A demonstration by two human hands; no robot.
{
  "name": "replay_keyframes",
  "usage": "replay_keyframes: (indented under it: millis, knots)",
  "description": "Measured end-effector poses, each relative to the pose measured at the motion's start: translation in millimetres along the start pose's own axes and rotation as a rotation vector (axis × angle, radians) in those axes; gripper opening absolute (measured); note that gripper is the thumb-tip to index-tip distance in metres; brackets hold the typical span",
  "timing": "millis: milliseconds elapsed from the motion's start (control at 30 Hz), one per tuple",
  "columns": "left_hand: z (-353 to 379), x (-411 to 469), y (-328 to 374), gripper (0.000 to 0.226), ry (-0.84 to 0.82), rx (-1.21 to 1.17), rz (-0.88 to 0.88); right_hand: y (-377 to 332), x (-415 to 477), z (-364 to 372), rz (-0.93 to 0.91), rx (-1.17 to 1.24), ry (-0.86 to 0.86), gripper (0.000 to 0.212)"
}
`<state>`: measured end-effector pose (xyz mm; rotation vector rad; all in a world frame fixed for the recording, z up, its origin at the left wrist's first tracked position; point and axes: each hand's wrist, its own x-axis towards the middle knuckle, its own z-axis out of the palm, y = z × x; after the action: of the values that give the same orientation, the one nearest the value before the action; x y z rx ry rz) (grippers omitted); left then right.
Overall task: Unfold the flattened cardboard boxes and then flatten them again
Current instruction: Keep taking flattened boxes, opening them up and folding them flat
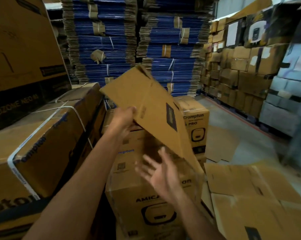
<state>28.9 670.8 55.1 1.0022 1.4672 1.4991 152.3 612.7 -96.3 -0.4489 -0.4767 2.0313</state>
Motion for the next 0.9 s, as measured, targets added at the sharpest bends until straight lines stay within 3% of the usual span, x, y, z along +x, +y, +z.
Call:
replay_keyframes:
  millis: [67, 167, 300, 433, 500, 667, 900]
  knots:
    - [-8, -7, -28, 0.017, 0.007, -0.221, -0.090, -20, 5, -4, -0.188, 0.197, 0.136, 0.057]
    - [-21, -24, -75, 0.030, 0.017, -0.506, -0.200, -45, 9, -17, -0.385, 0.218, 0.278, 0.056]
    - [-25, -51, -126, 0.031, 0.099, -0.616, -0.399, -49, 8, -42, -0.353, 0.004, 0.472, 0.047]
    - [-25, -67, -156, 0.043, 0.118, -0.683, -0.464, -41, 2, -55, -0.354, -0.073, 0.594, 0.025]
    - [-23, -69, -160, 0.044, 0.112, -0.677, -0.459, -42, -2, -59, -0.350, -0.106, 0.625, 0.016]
    - [-12, -82, -161, 0.044, 0.084, -0.681, -0.426, -51, -13, -64, -0.413, -0.155, 0.617, 0.033]
    - [6, -95, -165, 0.047, -0.014, -0.693, -0.385, -62, -48, -69, -0.532, -0.183, 0.604, 0.024]
